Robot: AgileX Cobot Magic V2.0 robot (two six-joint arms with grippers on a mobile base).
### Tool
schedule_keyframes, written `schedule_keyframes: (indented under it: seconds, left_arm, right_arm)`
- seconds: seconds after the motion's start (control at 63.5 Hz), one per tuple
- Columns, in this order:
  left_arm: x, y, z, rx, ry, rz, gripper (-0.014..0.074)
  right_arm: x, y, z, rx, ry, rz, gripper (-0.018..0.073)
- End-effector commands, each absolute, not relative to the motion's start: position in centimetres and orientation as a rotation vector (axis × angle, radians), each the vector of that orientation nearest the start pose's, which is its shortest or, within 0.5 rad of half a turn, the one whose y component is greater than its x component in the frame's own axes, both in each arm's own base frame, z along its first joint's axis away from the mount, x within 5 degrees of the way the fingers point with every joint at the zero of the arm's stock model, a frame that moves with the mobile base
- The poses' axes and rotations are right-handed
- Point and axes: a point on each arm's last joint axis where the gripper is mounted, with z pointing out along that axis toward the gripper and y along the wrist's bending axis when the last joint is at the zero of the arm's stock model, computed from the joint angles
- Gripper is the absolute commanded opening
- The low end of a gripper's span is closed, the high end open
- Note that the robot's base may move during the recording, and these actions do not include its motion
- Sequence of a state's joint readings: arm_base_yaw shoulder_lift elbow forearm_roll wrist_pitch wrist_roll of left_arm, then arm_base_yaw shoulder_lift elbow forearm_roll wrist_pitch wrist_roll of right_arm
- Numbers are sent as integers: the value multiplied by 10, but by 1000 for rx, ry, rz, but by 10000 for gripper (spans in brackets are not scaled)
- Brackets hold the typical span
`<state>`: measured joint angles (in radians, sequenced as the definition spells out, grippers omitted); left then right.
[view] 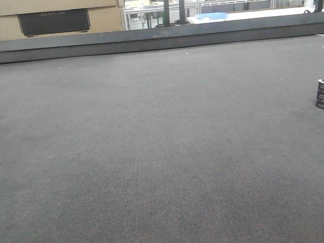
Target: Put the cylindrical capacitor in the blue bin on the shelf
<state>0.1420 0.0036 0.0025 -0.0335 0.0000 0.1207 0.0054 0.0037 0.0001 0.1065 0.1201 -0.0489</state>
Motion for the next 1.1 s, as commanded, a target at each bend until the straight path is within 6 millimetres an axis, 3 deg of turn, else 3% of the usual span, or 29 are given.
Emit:
schedule_keyframes:
  seconds: [0.0, 0.457, 0.756, 0.977, 1.024, 1.087]
  left_arm:
    - [55, 8, 215, -50, 1467, 183, -111]
    - [55, 8, 215, -50, 1463, 183, -111]
    - [55, 8, 221, -50, 1404, 188, -111]
    - [51, 9, 233, -76, 1264, 176, -111]
    - [49, 9, 243, -74, 1248, 175, -111]
    - [45, 8, 259, -71, 1246, 172, -111]
  right_arm:
    - [56, 1, 204, 26, 1580, 56, -154]
    - [56, 1, 204, 26, 1580, 56, -154]
    - [56, 1, 213, 32, 1490, 51, -154]
    - [54, -1, 228, 43, 1322, 42, -154]
    - [53, -1, 231, 50, 1289, 45, -154]
    - [49, -1, 250, 49, 1247, 49, -154]
